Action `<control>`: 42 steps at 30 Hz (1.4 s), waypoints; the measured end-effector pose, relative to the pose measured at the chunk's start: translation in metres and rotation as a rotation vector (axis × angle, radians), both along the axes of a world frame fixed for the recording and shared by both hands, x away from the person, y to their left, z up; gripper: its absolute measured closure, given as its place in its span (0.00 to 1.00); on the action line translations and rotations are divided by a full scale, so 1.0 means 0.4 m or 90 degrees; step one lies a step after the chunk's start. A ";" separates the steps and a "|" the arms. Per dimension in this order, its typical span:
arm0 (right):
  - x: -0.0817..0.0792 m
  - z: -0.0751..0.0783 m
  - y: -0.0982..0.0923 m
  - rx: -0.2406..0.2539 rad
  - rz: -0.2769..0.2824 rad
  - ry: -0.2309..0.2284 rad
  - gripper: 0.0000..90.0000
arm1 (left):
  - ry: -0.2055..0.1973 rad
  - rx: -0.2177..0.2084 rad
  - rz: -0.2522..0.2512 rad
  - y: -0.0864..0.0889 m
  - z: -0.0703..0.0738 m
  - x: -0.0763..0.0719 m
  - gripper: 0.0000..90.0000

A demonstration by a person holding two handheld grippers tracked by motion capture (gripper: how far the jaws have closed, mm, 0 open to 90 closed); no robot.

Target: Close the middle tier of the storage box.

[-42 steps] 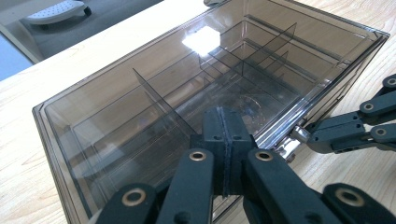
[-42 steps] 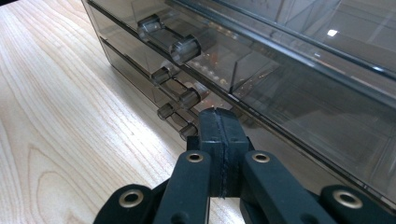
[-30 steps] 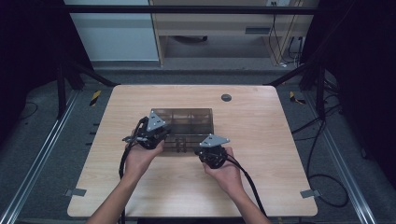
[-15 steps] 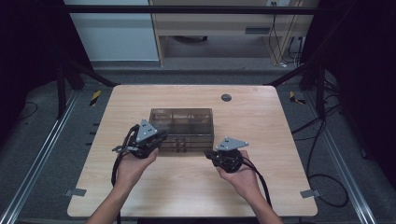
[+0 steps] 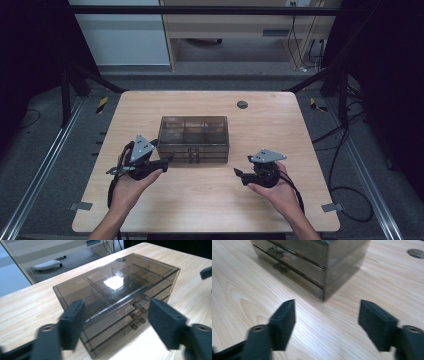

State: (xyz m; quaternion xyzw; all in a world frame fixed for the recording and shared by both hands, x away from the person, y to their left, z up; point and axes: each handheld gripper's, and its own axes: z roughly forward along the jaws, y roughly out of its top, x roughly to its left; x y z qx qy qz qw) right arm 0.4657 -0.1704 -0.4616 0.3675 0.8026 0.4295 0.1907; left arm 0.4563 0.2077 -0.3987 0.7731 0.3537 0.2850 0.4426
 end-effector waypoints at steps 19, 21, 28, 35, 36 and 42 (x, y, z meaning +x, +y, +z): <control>0.019 -0.049 -0.176 -0.013 -0.093 0.020 0.08 | 0.031 -0.058 0.072 0.162 -0.146 -0.023 0.06; 0.024 -0.053 -0.185 -0.011 -0.099 0.023 0.08 | 0.019 -0.025 0.104 0.174 -0.161 -0.018 0.06; 0.045 -0.078 -0.222 -0.017 -0.132 0.024 0.08 | 0.018 -0.006 0.174 0.223 -0.195 -0.005 0.06; 0.058 -0.090 -0.249 0.016 -0.159 0.005 0.08 | -0.014 -0.003 0.197 0.248 -0.202 -0.005 0.06; 0.059 -0.090 -0.251 0.019 -0.162 0.000 0.08 | -0.021 -0.003 0.198 0.251 -0.203 -0.004 0.06; 0.063 -0.105 -0.257 0.019 -0.170 -0.003 0.08 | -0.015 -0.017 0.192 0.258 -0.221 0.002 0.06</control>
